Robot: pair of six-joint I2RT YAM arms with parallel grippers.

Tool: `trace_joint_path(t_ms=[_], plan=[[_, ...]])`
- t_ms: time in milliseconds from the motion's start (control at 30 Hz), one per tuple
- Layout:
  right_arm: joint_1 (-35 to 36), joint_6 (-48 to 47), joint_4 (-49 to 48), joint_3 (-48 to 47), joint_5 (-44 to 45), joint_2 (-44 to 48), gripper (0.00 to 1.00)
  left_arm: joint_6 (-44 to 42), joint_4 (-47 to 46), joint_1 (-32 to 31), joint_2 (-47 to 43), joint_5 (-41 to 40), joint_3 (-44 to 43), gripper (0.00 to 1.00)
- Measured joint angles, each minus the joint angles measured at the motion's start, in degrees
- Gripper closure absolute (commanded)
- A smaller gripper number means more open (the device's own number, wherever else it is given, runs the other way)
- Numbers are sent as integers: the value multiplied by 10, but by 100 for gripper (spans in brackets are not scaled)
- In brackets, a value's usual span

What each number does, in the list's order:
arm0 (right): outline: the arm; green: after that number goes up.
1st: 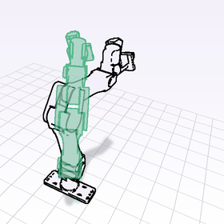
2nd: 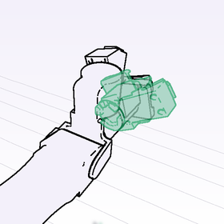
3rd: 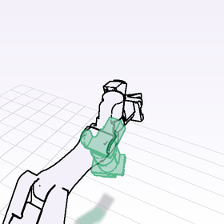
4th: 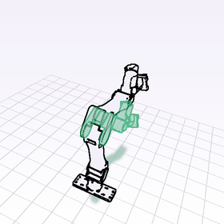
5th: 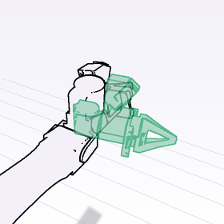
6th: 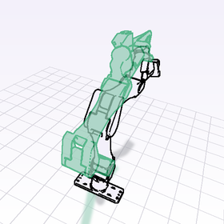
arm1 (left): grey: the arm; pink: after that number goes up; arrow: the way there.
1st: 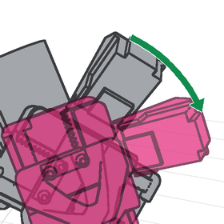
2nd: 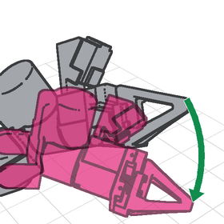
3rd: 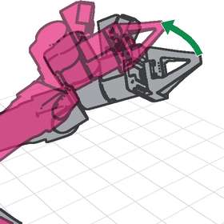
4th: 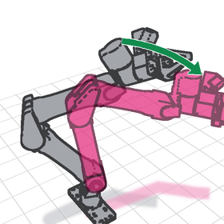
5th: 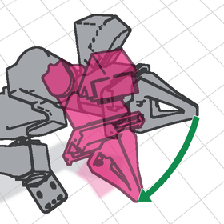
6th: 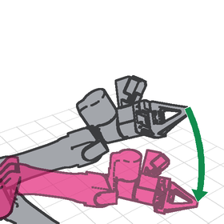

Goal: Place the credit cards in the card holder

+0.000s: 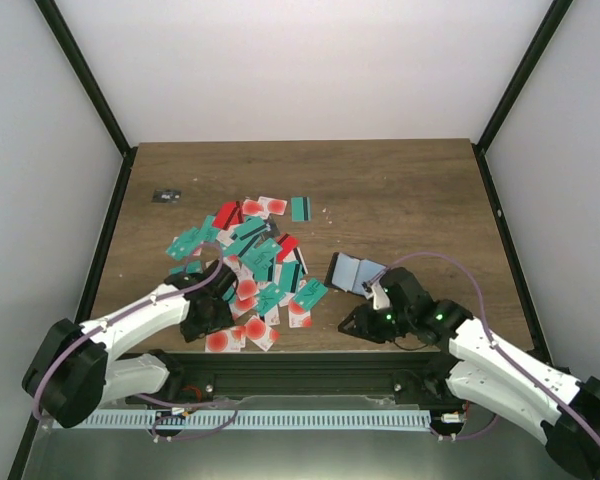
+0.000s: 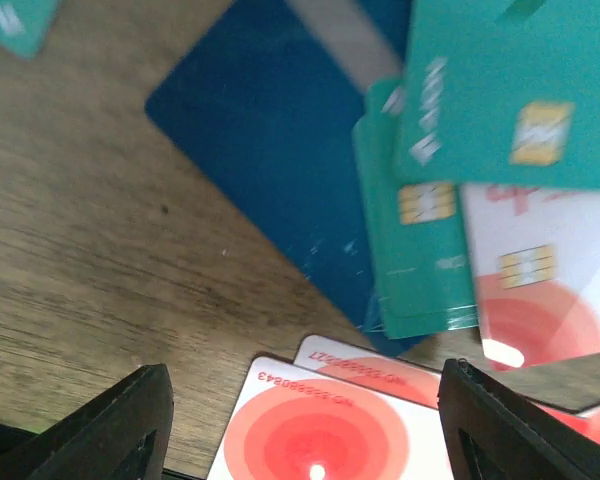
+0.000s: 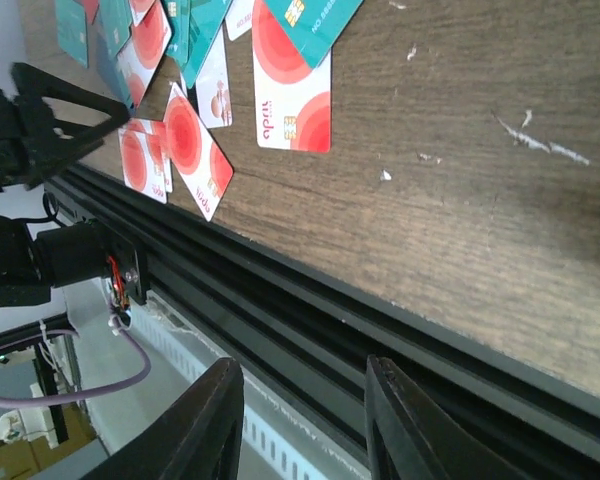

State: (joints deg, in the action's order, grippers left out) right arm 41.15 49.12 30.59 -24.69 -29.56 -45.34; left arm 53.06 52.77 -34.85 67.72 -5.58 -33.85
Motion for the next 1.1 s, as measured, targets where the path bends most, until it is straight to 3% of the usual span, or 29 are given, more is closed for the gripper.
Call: trace_joint_path(t_ms=[433, 567, 667, 867, 1100], plan=[[14, 59, 51, 0, -9, 54, 64, 6, -45, 1, -38, 39, 65, 33], [59, 113, 25, 16, 11, 68, 64, 12, -59, -9, -77, 56, 80, 33], [133, 170, -14, 38, 45, 54, 64, 20, -77, -18, -96, 79, 89, 35], [281, 268, -117, 23, 128, -108, 64, 25, -112, -31, -103, 116, 94, 35], [346, 315, -238, -86, 192, -314, 57, 24, -133, -35, -102, 138, 97, 36]])
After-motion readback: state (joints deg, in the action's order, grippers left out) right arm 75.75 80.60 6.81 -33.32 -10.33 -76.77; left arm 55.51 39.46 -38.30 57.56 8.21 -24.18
